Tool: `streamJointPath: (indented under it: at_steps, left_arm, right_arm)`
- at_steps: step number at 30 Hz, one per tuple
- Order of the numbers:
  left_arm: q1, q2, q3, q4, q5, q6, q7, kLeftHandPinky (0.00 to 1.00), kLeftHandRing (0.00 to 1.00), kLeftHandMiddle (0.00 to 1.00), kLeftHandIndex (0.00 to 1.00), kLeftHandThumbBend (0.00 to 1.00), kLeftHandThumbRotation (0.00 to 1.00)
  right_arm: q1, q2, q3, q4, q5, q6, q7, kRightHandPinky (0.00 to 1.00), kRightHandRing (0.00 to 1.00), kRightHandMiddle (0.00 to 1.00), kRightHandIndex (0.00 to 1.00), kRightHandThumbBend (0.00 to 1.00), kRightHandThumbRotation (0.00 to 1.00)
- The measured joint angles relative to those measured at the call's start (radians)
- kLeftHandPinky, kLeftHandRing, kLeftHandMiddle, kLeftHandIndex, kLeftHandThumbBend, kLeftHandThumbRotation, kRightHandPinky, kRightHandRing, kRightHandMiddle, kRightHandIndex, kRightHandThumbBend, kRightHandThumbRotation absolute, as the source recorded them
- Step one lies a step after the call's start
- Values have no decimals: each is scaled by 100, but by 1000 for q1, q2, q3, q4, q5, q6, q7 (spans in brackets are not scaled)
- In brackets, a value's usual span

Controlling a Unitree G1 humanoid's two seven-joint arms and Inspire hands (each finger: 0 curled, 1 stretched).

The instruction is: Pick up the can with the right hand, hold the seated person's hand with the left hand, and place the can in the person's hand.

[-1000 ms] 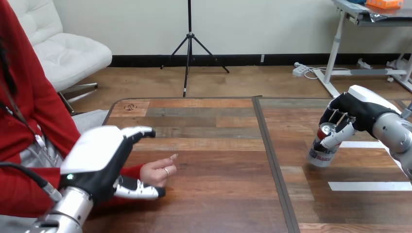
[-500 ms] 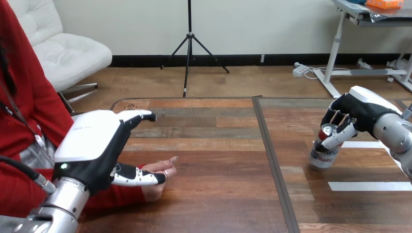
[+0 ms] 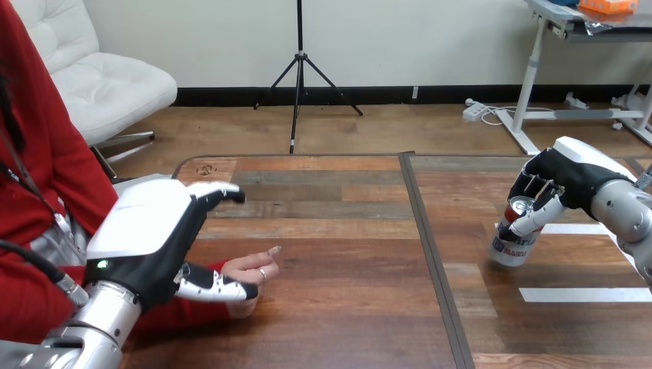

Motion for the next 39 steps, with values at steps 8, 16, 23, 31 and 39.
streamJointPath:
  at_steps: [8,16,23,31,39]
  left_arm:
    - [-11,22,-8,12,-5,28,-85,70,78,80,78,100,26]
    - [-34,43,-19,52,-31,15,-128,69,77,79,77,100,26]
    - [-57,63,-31,77,-39,6,-160,71,78,81,78,100,26]
    - [-83,76,-44,110,-39,4,-181,73,79,81,78,100,26]
    - [-109,92,-56,161,-26,-13,-168,72,78,80,78,100,25]
  right_arm:
    - [0,0,0,0,0,0,0,57,59,58,48,81,0]
    - [0,0,0,0,0,-2,0,53,56,56,48,81,0]
    - [0,0,0,0,0,-5,0,49,53,54,47,81,0]
    - [0,0,0,0,0,-6,0,47,51,52,47,81,0]
    - [0,0,0,0,0,-5,0,49,53,53,47,81,0]
